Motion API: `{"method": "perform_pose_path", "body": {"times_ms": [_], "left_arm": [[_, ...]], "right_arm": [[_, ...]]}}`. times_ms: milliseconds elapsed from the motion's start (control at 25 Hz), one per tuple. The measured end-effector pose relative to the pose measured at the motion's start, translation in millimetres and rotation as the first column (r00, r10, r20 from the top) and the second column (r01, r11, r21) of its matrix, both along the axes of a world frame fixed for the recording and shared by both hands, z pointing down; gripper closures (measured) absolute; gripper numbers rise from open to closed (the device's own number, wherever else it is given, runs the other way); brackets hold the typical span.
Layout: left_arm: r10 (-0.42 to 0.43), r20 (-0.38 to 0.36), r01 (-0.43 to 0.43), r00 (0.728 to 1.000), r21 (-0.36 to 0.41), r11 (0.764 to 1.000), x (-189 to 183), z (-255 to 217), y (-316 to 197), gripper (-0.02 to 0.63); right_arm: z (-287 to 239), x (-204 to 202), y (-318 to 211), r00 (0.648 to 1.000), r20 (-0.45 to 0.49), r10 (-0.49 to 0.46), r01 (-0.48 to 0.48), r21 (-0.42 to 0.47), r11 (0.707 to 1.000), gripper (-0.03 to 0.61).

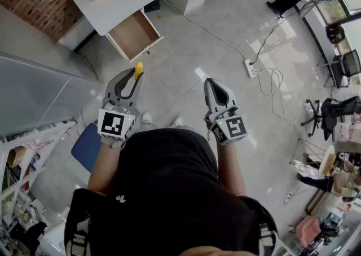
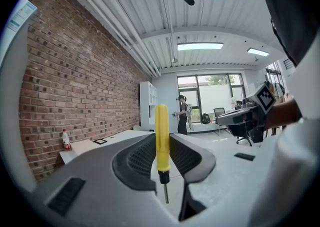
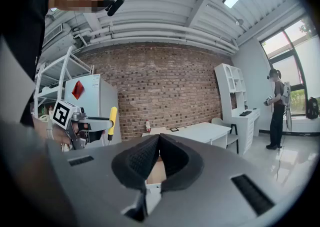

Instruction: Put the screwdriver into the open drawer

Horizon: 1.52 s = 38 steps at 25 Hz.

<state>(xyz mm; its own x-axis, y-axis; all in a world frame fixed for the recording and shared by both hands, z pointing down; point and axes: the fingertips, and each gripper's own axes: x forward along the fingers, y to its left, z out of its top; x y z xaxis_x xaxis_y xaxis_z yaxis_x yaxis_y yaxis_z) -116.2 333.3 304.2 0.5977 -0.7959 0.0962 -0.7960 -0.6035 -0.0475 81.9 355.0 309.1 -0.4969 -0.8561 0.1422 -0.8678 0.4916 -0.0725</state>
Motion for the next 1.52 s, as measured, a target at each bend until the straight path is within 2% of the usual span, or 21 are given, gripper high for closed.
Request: {"method": "perform_pose_path", "body": {"times_ms": [200, 480, 680, 1000, 1320, 1520], "left_arm": [[-0.019, -0.012, 0.019, 1.000, -0.009, 1.000, -41, 0, -6, 0.532], [0.017, -0.030, -0.019, 0.999, -0.051, 0.999, -86, 22, -14, 0.532], [0.047, -0.027, -0.049, 0.999, -0.069, 0.996, -101, 38, -25, 0.532], [0.075, -0.002, -0.075, 0.997, -0.079, 0.994, -79, 48, -62, 0.532], [0.037, 0.028, -0.033, 0.999, -0.118, 0.992, -39, 58, -130, 0.532], [0.025, 0.036, -0.021, 0.999, -0.106, 0.994, 0, 46, -173, 0.532]], "right_arm": [[-1, -36, -1, 1.000, -0.008, 0.014, -0.014, -0.007, 1.000, 0.569], [6, -87, -7, 0.999, -0.029, 0.036, -0.036, -0.004, 0.999, 0.569], [13, -96, -15, 0.995, 0.001, 0.103, -0.103, -0.009, 0.995, 0.569], [32, -61, -51, 0.984, 0.029, 0.176, -0.174, -0.063, 0.983, 0.569], [37, -20, -130, 0.989, 0.051, 0.137, -0.133, -0.075, 0.988, 0.569], [31, 9, -182, 0.994, 0.059, 0.087, -0.083, -0.069, 0.994, 0.569]]}}
